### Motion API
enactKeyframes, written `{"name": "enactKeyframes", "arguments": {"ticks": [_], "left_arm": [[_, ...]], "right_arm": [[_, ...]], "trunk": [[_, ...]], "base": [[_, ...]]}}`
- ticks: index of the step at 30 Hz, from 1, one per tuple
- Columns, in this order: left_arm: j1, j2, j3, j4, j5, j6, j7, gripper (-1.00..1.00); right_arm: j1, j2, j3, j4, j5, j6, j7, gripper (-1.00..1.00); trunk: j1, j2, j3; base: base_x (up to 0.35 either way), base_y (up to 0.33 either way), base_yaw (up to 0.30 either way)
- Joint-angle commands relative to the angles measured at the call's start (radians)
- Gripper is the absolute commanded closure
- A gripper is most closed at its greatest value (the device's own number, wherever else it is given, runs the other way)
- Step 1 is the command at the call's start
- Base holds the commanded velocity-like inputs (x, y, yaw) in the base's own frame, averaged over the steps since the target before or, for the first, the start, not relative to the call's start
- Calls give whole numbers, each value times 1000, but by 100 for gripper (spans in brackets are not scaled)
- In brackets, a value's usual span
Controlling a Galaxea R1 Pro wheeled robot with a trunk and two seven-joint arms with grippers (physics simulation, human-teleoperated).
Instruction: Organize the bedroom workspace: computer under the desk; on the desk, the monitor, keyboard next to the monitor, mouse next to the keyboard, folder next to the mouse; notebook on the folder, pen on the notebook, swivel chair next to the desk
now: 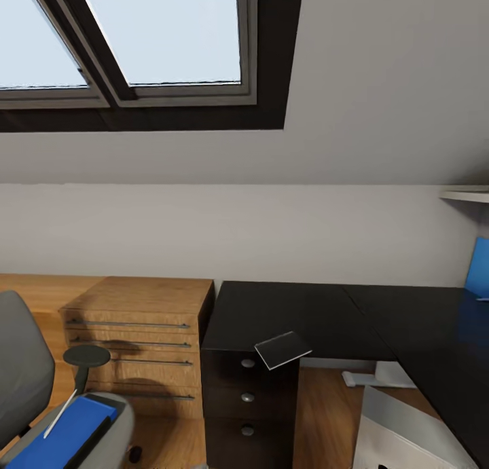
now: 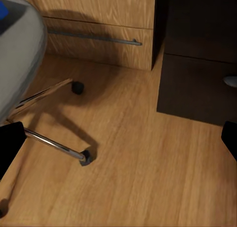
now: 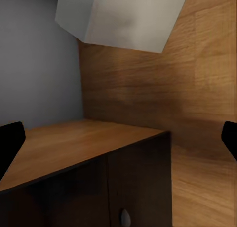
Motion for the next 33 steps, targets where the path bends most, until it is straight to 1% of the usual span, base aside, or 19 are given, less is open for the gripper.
{"name": "enactKeyframes", "arguments": {"ticks": [1, 4, 7, 10, 15, 23, 26, 29, 30, 31, 32, 33], "left_arm": [[-1, 2, -6, 1, 12, -8, 5, -100], [-1, 1, -6, 1, 13, -8, 4, -100], [-1, 1, -7, 3, 13, -9, 4, -100], [-1, 1, -6, 4, 13, -9, 4, -100], [-2, 1, -5, 4, 13, -10, 4, -100], [-2, 1, -6, 4, 13, -9, 4, -100], [-1, 1, -6, 4, 13, -9, 4, -100], [-1, 1, -6, 4, 13, -9, 4, -100], [-1, 1, -6, 4, 13, -9, 4, -100], [-1, 1, -6, 4, 13, -9, 4, -100], [-1, 1, -6, 4, 13, -9, 4, -100], [-1, 1, -6, 4, 13, -9, 4, -100]], "right_arm": [[-1, 0, -1, 2, -11, -2, 8, -100], [-1, 1, -2, 3, -12, -13, 6, -100], [-1, 2, -1, 20, -12, -54, 5, -100], [-1, 2, -1, 34, -12, -74, 5, -100], [-1, 2, -2, 42, -13, -85, 7, -100], [-1, 3, -1, 43, -12, -87, 7, -100], [-1, 4, -2, 43, -13, -103, 7, -100], [-1, 15, -1, 43, -13, -147, 6, -100], [-1, 28, -1, 43, -12, -183, 7, -100], [-1, 34, -1, 43, -12, -205, 7, -100], [-1, 45, 0, 43, -12, -251, 7, -100], [-1, 51, 0, 43, -11, -275, 7, -100]], "trunk": [[0, -1, -3], [0, -1, -7], [0, -1, -11], [0, -1, -15], [0, -1, -23], [0, -1, -34], [0, -1, -38], [0, -1, -42], [0, -1, -43], [0, -1, -45], [0, -1, -46], [0, -1, -48]], "base": [[0, 0, 0], [0, 0, 0], [0, 0, 0], [0, 0, 0], [0, 0, 38], [0, 0, 139], [0, 0, 152], [0, 0, 153], [0, 0, 153], [0, 0, 152], [0, 0, 148], [0, 0, 144]]}}
